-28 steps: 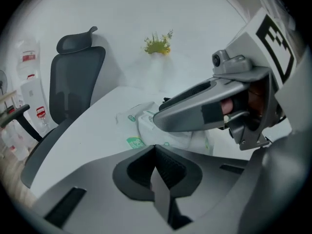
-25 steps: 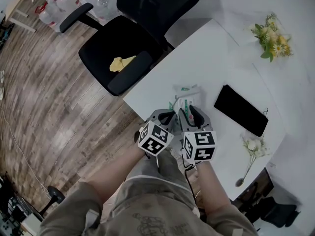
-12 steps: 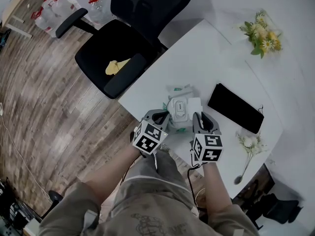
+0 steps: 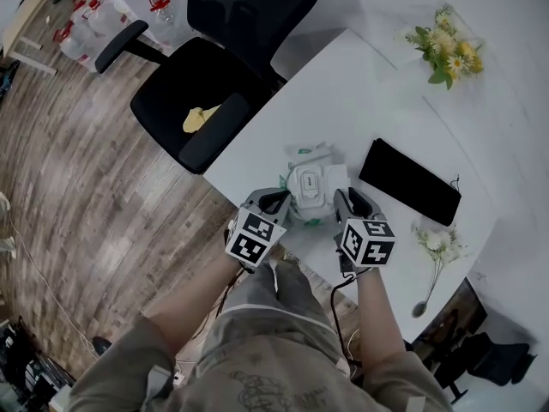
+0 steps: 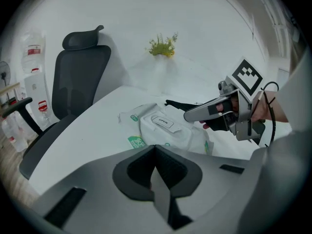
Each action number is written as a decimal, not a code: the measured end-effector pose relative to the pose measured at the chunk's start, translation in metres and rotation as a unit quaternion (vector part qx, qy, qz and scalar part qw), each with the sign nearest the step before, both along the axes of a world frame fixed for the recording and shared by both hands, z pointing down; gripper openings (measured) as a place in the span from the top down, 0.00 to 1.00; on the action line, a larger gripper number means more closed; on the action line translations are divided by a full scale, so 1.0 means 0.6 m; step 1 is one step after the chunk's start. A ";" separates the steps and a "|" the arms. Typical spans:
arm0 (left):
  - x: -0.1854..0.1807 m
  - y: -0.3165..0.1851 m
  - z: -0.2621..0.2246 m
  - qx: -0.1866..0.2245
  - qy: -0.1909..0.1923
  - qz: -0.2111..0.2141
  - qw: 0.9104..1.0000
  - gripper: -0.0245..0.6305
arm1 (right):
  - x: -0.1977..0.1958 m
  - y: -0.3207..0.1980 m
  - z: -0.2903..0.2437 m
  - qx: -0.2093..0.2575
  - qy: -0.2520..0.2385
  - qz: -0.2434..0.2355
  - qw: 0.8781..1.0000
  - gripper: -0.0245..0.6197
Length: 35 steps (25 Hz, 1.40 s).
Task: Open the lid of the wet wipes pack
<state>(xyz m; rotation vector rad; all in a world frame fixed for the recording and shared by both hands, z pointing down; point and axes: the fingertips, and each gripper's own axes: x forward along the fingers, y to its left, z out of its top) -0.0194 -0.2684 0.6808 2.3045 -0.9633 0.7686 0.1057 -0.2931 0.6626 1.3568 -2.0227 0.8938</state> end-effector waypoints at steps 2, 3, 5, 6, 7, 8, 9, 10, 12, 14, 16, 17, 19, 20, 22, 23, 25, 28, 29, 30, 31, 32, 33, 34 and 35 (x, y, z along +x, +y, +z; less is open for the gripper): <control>-0.001 0.000 -0.007 -0.005 0.014 -0.018 1.000 0.94 | 0.000 -0.002 -0.017 0.008 0.015 -0.011 1.000 0.79; 0.000 0.000 -0.013 -0.007 0.019 -0.022 1.000 0.94 | -0.001 -0.002 -0.029 0.015 0.019 -0.017 1.000 0.82; 0.000 -0.001 -0.033 -0.003 0.021 -0.021 1.000 0.94 | -0.006 -0.003 -0.060 0.032 0.017 -0.028 0.999 0.84; -0.001 -0.002 -0.047 0.003 0.017 -0.019 1.000 0.94 | -0.010 -0.003 -0.078 0.041 0.014 -0.033 0.998 0.86; -0.003 -0.003 -0.062 0.011 0.014 -0.017 1.000 0.94 | -0.013 -0.004 -0.097 0.052 0.012 -0.039 0.998 0.86; -0.005 -0.006 -0.080 0.020 0.011 -0.016 1.000 0.94 | -0.015 -0.005 -0.117 0.063 0.011 -0.044 0.997 0.87; -0.007 -0.008 -0.098 0.029 0.009 -0.015 0.999 0.94 | -0.018 -0.005 -0.139 0.075 0.011 -0.050 0.996 0.87; -0.009 -0.011 -0.118 0.038 0.008 -0.015 0.999 0.94 | -0.020 -0.005 -0.161 0.086 0.010 -0.057 0.995 0.87; -0.012 -0.017 -0.158 0.058 0.004 -0.014 0.998 0.94 | -0.026 -0.003 -0.205 0.108 0.004 -0.068 0.992 0.88; -0.015 -0.021 -0.199 0.080 0.001 -0.015 0.997 0.94 | -0.030 0.003 -0.249 0.130 -0.004 -0.078 0.988 0.88; -0.018 -0.021 -0.243 0.107 0.000 -0.015 0.994 0.94 | -0.035 0.011 -0.293 0.151 -0.012 -0.088 0.985 0.88; -0.019 -0.021 -0.268 0.122 0.001 -0.017 0.992 0.94 | -0.037 0.016 -0.314 0.161 -0.016 -0.093 0.982 0.88; -0.024 -0.016 -0.323 0.153 0.011 -0.031 0.988 0.94 | -0.042 0.029 -0.354 0.179 -0.020 -0.103 0.978 0.89; -0.026 -0.012 -0.347 0.166 0.019 -0.039 0.985 0.94 | -0.043 0.037 -0.373 0.187 -0.020 -0.109 0.976 0.89; -0.031 0.000 -0.385 0.186 0.029 -0.049 0.981 0.94 | -0.047 0.051 -0.406 0.204 -0.022 -0.118 0.972 0.89; -0.034 0.006 -0.400 0.193 0.031 -0.050 0.979 0.94 | -0.049 0.058 -0.421 0.213 -0.025 -0.120 0.969 0.89; -0.037 0.018 -0.425 0.205 0.031 -0.051 0.977 0.94 | -0.052 0.072 -0.449 0.229 -0.031 -0.124 0.965 0.89; -0.037 0.038 -0.455 0.213 0.036 -0.047 0.975 0.94 | -0.054 0.095 -0.486 0.250 -0.044 -0.128 0.959 0.89; -0.036 0.046 -0.466 0.218 0.037 -0.045 0.974 0.94 | -0.053 0.102 -0.497 0.256 -0.050 -0.129 0.957 0.90; -0.036 0.053 -0.476 0.226 0.036 -0.043 0.973 0.94 | -0.052 0.109 -0.508 0.262 -0.055 -0.129 0.955 0.90; -0.036 0.060 -0.487 0.234 0.032 -0.042 0.971 0.94 | -0.051 0.115 -0.518 0.268 -0.059 -0.129 0.953 0.90; -0.037 0.068 -0.498 0.242 0.028 -0.042 0.969 0.94 | -0.050 0.120 -0.525 0.274 -0.062 -0.130 0.951 0.90; -0.039 0.075 -0.507 0.249 0.026 -0.042 0.967 0.94 | -0.049 0.126 -0.532 0.279 -0.066 -0.132 0.949 0.90; -0.041 0.082 -0.515 0.255 0.025 -0.044 0.966 0.94 | -0.049 0.132 -0.538 0.284 -0.070 -0.136 0.947 0.91; -0.044 0.088 -0.523 0.261 0.025 -0.048 0.964 0.94 | -0.049 0.138 -0.543 0.288 -0.075 -0.140 0.944 0.91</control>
